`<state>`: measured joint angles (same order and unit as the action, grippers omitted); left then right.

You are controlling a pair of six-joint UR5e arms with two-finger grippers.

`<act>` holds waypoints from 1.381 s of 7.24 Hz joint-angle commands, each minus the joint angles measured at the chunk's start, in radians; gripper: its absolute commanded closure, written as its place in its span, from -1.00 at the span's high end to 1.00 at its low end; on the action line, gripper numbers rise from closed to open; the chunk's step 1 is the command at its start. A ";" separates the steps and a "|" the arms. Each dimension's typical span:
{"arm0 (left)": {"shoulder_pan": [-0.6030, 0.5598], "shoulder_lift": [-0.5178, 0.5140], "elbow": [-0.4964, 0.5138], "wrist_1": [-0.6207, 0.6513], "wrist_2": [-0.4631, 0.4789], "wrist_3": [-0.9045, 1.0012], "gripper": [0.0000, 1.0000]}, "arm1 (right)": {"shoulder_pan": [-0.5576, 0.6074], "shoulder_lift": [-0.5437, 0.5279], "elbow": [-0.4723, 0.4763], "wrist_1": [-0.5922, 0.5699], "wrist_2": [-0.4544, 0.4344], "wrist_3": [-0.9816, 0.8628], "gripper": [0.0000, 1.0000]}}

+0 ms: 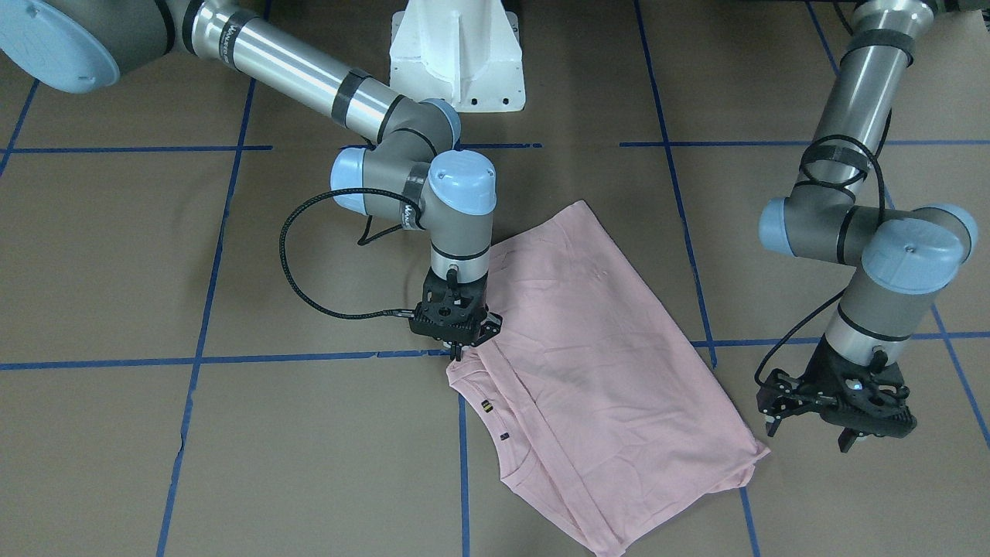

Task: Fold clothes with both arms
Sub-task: 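Push the shirt's collar side with the right gripper, squaring the shirt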

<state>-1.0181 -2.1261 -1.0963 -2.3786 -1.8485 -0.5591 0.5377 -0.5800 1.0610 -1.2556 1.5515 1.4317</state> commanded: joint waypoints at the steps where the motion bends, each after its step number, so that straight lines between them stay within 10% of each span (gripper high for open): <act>1: 0.010 0.000 0.000 -0.001 0.000 -0.021 1.00 | -0.001 -0.091 0.124 -0.019 0.002 0.000 -1.00; 5: 0.016 0.000 -0.002 -0.001 0.000 -0.022 1.00 | -0.201 -0.447 0.584 -0.045 -0.210 0.015 -1.00; 10: 0.018 -0.002 -0.004 -0.001 0.000 -0.025 1.00 | -0.260 -0.581 0.689 -0.044 -0.277 0.010 -1.00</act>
<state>-1.0004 -2.1276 -1.0998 -2.3792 -1.8485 -0.5839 0.2792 -1.1259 1.7225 -1.2993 1.2768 1.4463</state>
